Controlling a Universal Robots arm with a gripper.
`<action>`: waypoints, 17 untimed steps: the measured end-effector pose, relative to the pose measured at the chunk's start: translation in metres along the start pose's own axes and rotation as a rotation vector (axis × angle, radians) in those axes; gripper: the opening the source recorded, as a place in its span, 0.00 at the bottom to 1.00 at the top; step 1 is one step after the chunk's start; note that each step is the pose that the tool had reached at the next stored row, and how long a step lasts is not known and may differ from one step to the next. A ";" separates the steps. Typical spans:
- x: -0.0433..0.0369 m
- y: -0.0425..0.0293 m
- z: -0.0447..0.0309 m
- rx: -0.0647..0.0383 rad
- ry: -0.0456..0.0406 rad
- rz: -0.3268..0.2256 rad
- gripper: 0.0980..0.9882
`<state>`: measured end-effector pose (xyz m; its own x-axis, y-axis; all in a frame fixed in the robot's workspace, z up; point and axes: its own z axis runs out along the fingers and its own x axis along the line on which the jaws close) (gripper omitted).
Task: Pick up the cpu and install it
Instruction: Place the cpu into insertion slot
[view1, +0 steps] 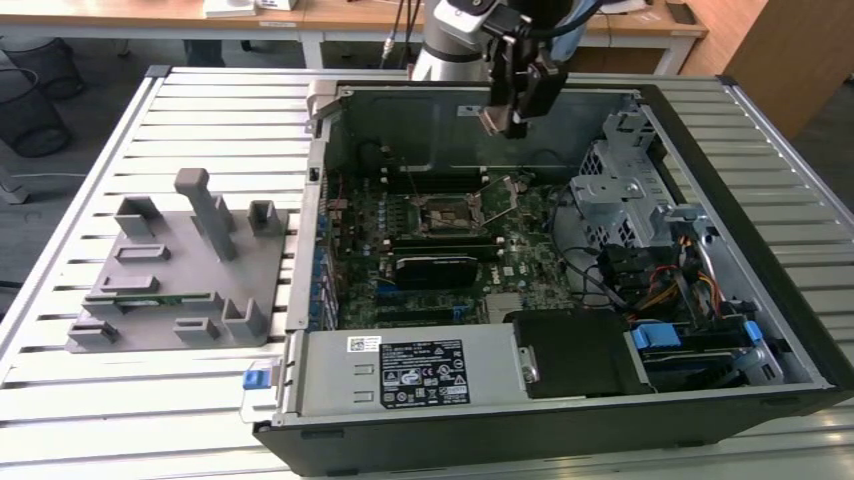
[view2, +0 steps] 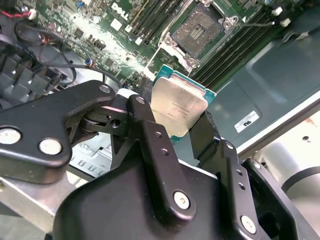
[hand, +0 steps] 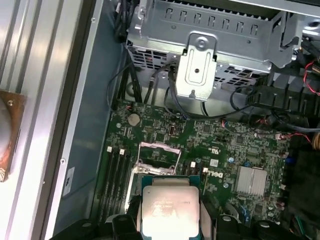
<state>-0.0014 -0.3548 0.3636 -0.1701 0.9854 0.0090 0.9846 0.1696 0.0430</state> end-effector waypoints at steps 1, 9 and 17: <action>0.0000 0.0000 0.0001 0.000 -0.0006 0.013 0.50; 0.0000 -0.0001 0.0006 -0.001 -0.0048 0.112 0.50; 0.0000 -0.0003 0.0011 -0.002 -0.0091 0.213 0.50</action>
<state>-0.0016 -0.3548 0.3625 0.0421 0.9991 0.0090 0.9982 -0.0425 0.0430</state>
